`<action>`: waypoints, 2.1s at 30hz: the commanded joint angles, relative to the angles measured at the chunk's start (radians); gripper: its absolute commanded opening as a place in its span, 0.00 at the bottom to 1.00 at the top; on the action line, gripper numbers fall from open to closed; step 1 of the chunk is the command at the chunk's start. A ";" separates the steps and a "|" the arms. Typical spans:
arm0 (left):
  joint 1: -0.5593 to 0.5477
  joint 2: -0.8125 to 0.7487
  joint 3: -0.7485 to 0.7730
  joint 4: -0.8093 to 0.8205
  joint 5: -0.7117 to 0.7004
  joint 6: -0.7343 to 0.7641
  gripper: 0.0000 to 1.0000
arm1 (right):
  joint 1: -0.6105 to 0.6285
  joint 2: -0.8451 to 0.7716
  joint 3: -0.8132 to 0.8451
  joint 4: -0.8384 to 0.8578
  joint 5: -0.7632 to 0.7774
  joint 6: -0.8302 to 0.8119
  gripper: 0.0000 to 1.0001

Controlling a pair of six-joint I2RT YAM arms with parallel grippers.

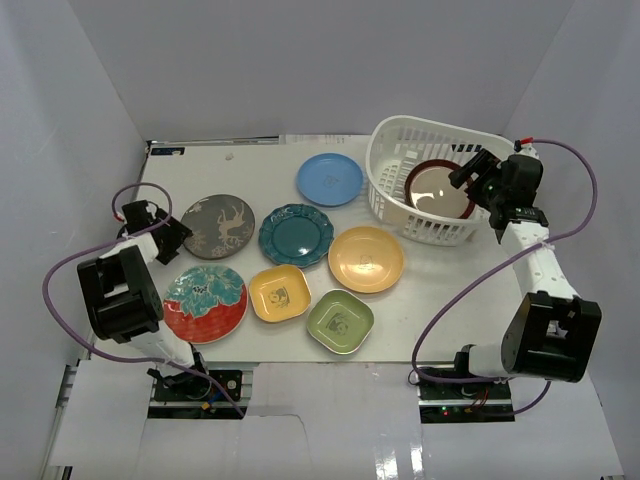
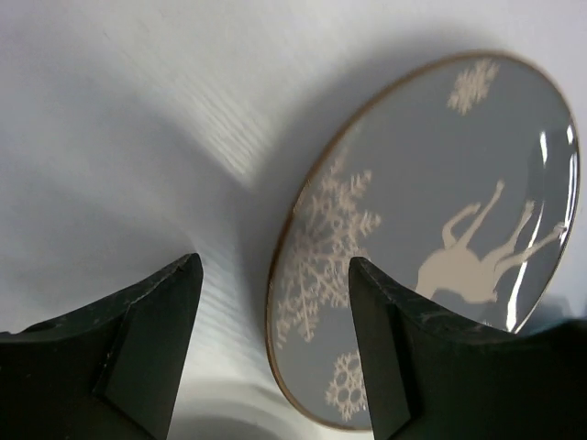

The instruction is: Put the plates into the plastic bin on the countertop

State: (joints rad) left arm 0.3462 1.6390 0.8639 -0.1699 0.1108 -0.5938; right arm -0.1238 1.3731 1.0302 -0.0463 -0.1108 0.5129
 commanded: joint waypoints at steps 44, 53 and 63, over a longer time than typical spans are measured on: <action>-0.065 -0.458 -0.163 0.575 0.544 -0.414 0.00 | 0.713 -0.109 -0.165 0.301 -0.303 0.118 0.95; -0.268 -0.550 -0.178 0.550 0.621 -0.367 0.00 | 0.716 0.007 -0.056 0.289 -0.221 0.107 0.90; -0.388 -0.505 -0.152 0.558 0.734 -0.357 0.00 | 0.711 0.014 -0.091 0.382 -0.217 0.160 0.55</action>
State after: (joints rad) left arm -0.0170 1.1458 0.6617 0.2977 0.7704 -0.9218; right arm 0.5900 1.3968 0.9337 0.2359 -0.3195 0.6441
